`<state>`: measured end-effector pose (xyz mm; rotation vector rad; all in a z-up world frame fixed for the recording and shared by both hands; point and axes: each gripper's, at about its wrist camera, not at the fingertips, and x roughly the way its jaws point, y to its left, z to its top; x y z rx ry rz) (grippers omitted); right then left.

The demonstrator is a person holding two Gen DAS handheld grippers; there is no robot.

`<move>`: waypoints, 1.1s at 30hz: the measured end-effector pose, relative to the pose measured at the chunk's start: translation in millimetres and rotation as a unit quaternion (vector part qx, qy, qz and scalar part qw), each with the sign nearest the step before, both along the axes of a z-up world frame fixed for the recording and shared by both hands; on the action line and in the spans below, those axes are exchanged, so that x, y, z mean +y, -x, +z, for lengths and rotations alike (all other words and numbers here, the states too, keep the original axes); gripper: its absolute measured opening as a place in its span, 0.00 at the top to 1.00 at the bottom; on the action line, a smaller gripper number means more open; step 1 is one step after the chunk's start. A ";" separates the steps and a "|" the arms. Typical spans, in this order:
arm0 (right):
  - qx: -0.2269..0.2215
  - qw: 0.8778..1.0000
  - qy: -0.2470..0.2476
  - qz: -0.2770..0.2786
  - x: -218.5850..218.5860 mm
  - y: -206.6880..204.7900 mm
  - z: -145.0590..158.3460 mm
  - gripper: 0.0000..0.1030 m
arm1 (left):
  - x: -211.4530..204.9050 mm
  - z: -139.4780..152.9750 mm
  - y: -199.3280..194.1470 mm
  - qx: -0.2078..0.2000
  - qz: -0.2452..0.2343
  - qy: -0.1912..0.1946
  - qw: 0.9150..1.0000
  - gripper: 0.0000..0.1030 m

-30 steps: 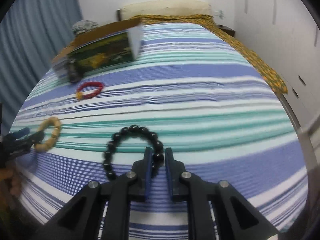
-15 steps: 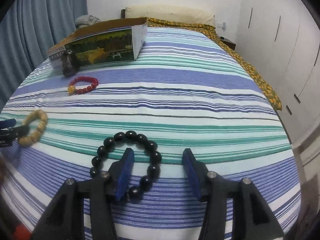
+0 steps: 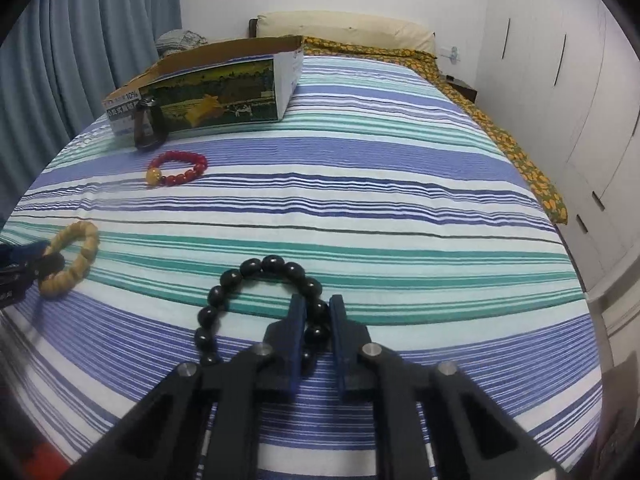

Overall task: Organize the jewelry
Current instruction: 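Grasp the large wooden bead bracelet with the left tool while the right tool holds the black bracelet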

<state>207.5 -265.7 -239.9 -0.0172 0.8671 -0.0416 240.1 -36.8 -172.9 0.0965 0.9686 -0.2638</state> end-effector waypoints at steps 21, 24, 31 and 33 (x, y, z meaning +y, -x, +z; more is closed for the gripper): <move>-0.082 0.991 -0.085 0.066 20.4 10.4 98.6 0.88 | 54.4 96.5 5.1 -0.052 0.013 0.165 0.985 0.88; -0.088 0.990 -0.082 0.077 29.5 7.2 107.2 0.88 | 62.2 103.4 2.6 -0.055 0.021 0.175 0.983 0.88; -0.101 0.986 -0.074 0.106 46.1 -8.6 129.8 0.88 | 71.7 118.4 -17.4 -0.068 0.028 0.175 0.982 0.88; -0.103 0.985 -0.076 0.115 49.4 -17.9 135.8 0.88 | 74.2 123.4 -25.2 -0.072 0.028 0.177 0.981 0.88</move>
